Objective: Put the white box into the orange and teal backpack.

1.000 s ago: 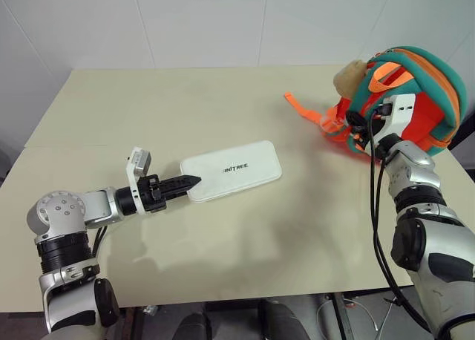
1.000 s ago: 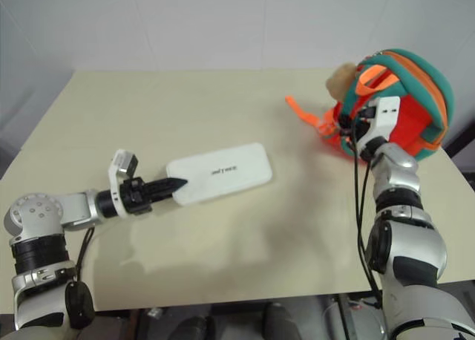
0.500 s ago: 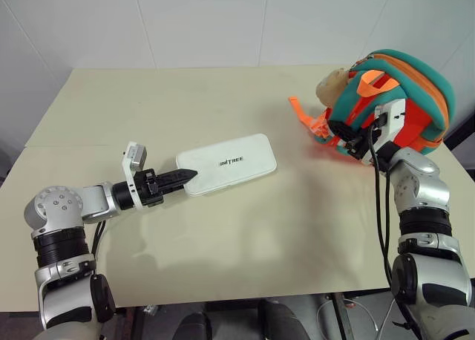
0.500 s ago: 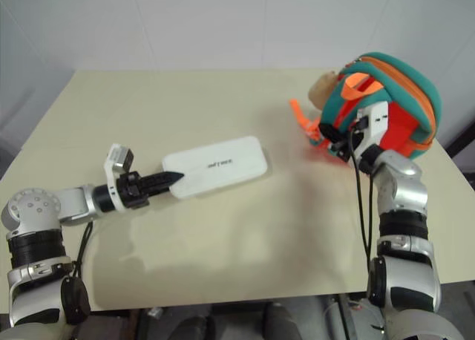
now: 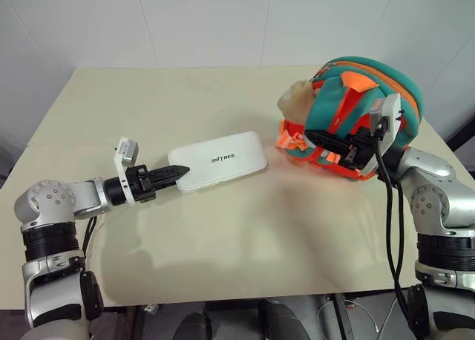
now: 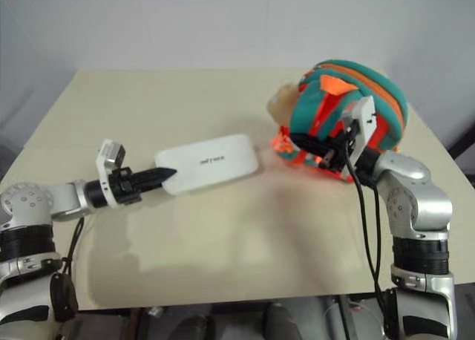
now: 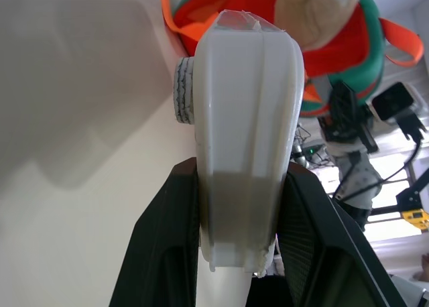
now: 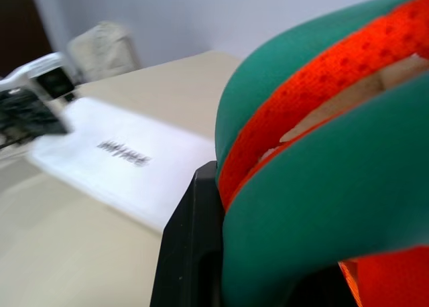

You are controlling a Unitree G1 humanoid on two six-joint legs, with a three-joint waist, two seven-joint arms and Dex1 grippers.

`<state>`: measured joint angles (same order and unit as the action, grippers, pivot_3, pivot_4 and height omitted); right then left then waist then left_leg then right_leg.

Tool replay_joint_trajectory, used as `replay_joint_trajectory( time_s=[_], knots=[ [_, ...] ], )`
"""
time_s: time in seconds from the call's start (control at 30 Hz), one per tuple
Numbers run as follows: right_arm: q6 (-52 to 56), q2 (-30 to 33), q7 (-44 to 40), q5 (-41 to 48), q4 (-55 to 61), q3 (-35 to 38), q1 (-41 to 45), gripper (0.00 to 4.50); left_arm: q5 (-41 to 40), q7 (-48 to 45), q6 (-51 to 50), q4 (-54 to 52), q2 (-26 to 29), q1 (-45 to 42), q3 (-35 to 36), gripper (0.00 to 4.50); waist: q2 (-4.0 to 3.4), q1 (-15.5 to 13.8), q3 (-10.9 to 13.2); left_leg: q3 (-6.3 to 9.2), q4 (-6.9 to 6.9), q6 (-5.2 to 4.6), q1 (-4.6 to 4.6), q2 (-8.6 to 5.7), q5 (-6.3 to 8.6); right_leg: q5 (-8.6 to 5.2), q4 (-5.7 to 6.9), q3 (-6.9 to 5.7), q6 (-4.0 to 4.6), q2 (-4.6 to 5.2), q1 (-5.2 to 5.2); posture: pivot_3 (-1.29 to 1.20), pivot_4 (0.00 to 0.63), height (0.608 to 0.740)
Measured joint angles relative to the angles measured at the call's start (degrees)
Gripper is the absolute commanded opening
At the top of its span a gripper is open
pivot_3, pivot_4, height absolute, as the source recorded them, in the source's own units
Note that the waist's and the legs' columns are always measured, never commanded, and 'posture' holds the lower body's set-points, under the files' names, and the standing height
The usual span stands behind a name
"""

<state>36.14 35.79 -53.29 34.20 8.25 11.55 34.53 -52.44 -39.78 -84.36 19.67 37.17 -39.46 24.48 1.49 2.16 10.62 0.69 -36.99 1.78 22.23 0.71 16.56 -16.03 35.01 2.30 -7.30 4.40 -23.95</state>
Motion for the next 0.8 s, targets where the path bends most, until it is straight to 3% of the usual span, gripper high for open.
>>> replay_joint_trajectory(
  time_s=[0.17,0.53,0.67,0.8],
  knots=[
    [6.12,4.43,-1.07,7.92,9.61,0.58,-0.18,0.63,2.43,-3.34,4.03,4.72,6.02,-0.54,-0.58,1.22,-0.01,-0.59,0.01,-0.05,0.06,0.02,0.22,0.0,-0.01,-0.02,-0.01,-0.05,0.03,0.02,-0.29,0.0,0.15,0.74],
    [13.4,12.92,-4.11,24.46,18.64,3.38,-1.7,0.63,6.92,-11.1,9.24,11.84,10.72,-4.0,-5.72,1.22,0.0,-1.04,0.0,-0.03,-0.14,-0.04,0.73,-0.07,0.0,-0.01,-0.02,-0.22,0.01,0.12,-0.62,0.0,0.15,0.74],
    [13.66,18.06,-9.17,25.84,18.93,3.99,-3.1,0.63,8.92,-13.56,11.43,14.94,11.05,-5.57,-7.66,1.22,0.0,-1.11,0.0,-0.37,-0.17,-0.28,0.77,-0.06,0.12,-0.01,-0.04,-0.32,0.01,0.09,-0.61,0.0,0.15,0.74],
    [12.36,19.28,-13.03,25.83,18.81,4.88,-6.4,0.63,10.74,-15.31,12.7,16.99,11.16,-6.9,-9.19,1.22,0.02,-1.25,0.0,-0.49,-0.28,-0.34,0.81,-0.05,0.14,-0.01,0.0,-0.34,0.01,0.09,-0.62,0.0,0.15,0.74]
  ],
)
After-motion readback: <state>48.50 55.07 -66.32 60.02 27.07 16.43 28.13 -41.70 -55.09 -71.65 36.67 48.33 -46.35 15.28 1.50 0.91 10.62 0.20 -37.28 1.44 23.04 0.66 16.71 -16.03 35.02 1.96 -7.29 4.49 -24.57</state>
